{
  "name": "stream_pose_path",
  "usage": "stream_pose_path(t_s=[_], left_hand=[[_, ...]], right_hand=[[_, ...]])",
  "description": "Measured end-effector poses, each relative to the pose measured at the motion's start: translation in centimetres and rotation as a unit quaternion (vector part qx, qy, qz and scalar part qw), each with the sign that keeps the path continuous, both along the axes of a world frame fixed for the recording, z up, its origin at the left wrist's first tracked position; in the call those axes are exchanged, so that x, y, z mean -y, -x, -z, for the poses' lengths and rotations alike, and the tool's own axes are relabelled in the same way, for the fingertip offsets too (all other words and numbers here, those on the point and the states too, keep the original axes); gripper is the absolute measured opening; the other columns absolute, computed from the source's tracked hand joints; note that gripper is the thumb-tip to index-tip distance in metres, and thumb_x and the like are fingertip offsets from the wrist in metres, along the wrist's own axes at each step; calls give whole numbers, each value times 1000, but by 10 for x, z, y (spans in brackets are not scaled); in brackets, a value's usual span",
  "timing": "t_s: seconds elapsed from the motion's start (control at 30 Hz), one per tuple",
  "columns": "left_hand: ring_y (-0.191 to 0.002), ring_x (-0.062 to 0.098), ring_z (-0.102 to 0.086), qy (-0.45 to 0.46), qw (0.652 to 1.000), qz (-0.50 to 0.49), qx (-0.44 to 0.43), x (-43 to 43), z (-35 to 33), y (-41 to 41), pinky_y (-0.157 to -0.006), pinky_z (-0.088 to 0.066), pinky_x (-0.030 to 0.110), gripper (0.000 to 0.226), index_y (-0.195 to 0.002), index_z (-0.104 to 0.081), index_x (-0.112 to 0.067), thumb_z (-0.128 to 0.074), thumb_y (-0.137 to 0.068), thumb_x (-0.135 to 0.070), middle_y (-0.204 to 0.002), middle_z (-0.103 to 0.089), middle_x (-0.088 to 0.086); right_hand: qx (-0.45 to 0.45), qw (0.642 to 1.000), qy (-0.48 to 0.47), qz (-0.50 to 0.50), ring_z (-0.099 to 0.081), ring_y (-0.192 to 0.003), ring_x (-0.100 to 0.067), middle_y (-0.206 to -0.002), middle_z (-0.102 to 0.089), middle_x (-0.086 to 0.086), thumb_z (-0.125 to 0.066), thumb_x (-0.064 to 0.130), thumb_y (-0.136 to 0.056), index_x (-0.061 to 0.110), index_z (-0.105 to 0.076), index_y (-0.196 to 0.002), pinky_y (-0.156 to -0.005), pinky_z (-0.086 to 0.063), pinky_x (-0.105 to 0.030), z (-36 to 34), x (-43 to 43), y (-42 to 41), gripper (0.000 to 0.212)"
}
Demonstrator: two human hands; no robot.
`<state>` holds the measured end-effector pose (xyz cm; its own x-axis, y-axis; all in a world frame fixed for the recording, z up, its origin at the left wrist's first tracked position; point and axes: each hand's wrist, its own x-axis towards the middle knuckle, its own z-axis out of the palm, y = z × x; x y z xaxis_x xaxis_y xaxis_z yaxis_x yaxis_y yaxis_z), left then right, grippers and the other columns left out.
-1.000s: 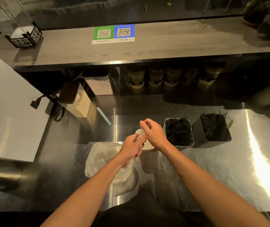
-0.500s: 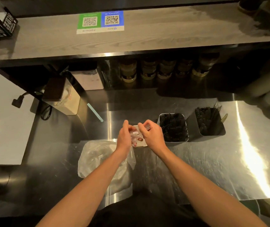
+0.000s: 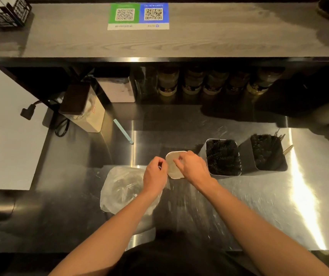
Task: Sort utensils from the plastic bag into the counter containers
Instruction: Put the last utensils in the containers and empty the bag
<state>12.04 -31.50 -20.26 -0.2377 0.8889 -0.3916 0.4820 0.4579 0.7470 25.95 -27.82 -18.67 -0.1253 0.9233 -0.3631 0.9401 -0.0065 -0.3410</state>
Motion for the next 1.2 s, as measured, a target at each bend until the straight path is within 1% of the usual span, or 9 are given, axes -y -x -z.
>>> stream_pose_path(t_s=[0.1, 0.3, 0.43, 0.53, 0.6, 0.7, 0.87, 1.03, 1.2], left_hand=[[-80, 15, -63, -14, 1000, 3, 14, 0, -1, 8, -71, -54, 34, 15, -91, -60, -25, -50, -102, -27, -86, -64, -8], [-81, 12, -63, -52, 998, 13, 26, 2, -9, 30, -76, -59, 39, 13, -89, -59, -29, -53, -101, -28, -85, -64, -10], [-81, 10, -62, -84, 996, 12, -8, 16, -17, 56, -70, -54, 28, 7, -93, -60, -27, -57, -99, -29, -87, -63, -12], [-85, 9, -60, -98, 994, 5, -50, 35, -17, 83, -69, -44, 15, 5, -98, -59, -25, -63, -95, -26, -94, -60, -11], [-95, 9, -58, -97, 989, 0, -108, 49, -12, 103, -76, -41, 16, 15, -102, -58, -25, -67, -91, -23, -103, -56, -13], [-122, 20, -48, -76, 971, -11, -226, 69, 3, 129, -101, -39, 33, 45, -123, -56, -21, -75, -82, -24, -130, -48, -2], [-138, 30, -37, 102, 970, -44, -215, 97, 30, 160, -113, -32, 44, 92, -150, -32, -11, -75, -80, -52, -148, -40, 12], [-110, 30, -60, 172, 970, -4, -171, 107, 50, 170, -93, -51, 42, 50, -121, -61, -13, -70, -83, -45, -116, -60, 9], [-93, 20, -64, 166, 981, -95, 34, 108, 54, 164, -76, -53, 33, 31, -115, -60, -19, -67, -86, -28, -104, -68, 0]], right_hand=[[2, 1000, -19, -10, -65, -101, -32, -120, -59, -8, -43, 44, -102, 18, -58, -127, -84, -53, -42, -5, 0, -4, 38], [18, 997, -70, -7, -65, -94, -26, -116, -60, 0, -39, 36, -104, 24, -56, -126, -75, -51, -38, -18, 8, 2, 30], [-103, 993, -58, 9, -63, -100, -20, -114, -67, 4, -46, 31, -101, 25, -59, -123, -85, -51, -39, -23, 24, 32, 26], [-145, 988, -21, -55, -64, -103, -17, -116, -69, 5, -48, 33, -101, 26, -63, -119, -89, -53, -39, -12, 45, 66, 25], [-148, 985, 4, -92, -64, -104, -19, -119, -69, 4, -48, 35, -101, 25, -64, -120, -89, -52, -36, -2, 59, 88, 27], [-148, 983, 17, -102, -63, -105, -22, -116, -69, 0, -50, 31, -99, 22, -65, -118, -87, -48, -34, 14, 75, 113, 26], [-39, 988, 72, -130, -62, -108, -28, -120, -65, -7, -54, 28, -93, 19, -61, -123, -93, -48, -36, 41, 87, 131, 32], [51, 980, 85, -174, -57, -116, -29, -126, -60, -10, -64, 35, -89, 15, -50, -136, -95, -47, -38, 54, 104, 140, 53], [85, 977, 75, -181, -54, -117, -30, -128, -59, -11, -53, 19, -95, 11, -52, -130, -95, -43, -38, 68, 115, 145, 36]])
